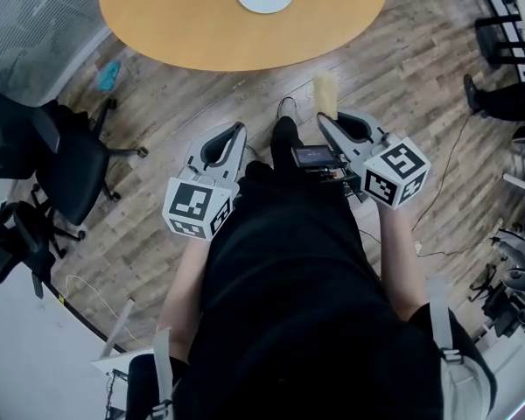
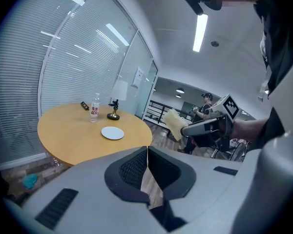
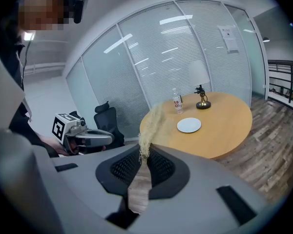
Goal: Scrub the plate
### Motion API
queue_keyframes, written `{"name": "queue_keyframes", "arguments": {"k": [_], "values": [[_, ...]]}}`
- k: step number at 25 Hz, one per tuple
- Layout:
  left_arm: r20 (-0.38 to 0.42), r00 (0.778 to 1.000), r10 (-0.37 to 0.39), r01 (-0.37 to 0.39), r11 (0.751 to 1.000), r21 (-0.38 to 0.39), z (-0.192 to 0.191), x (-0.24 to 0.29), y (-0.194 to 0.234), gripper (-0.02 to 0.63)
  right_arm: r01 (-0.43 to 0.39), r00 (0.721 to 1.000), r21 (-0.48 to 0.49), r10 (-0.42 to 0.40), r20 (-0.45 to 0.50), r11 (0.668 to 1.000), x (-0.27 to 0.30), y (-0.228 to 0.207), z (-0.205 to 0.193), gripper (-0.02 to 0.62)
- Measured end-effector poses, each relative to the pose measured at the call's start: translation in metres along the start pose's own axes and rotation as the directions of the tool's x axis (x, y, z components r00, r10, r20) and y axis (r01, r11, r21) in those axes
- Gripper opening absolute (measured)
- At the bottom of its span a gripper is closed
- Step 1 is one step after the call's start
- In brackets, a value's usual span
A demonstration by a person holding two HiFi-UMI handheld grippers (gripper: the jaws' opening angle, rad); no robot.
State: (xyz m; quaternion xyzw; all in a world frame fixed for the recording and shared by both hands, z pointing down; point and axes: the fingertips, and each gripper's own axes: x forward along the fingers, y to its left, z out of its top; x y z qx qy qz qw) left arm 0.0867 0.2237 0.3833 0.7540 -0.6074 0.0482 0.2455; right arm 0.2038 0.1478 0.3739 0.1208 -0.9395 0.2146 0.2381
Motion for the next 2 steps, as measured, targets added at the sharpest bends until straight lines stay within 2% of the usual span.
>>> {"name": "queue_keyframes", "arguments": {"k": [2], "values": [[-0.002, 1.0, -0.001, 0.001, 1.0, 0.009, 0.0028, 0.006, -0.0034, 0.02, -0.006, 1.0, -0.005, 0.006, 0.004, 1.0, -0.0023, -0.0038, 0.0019, 0.044]]}}
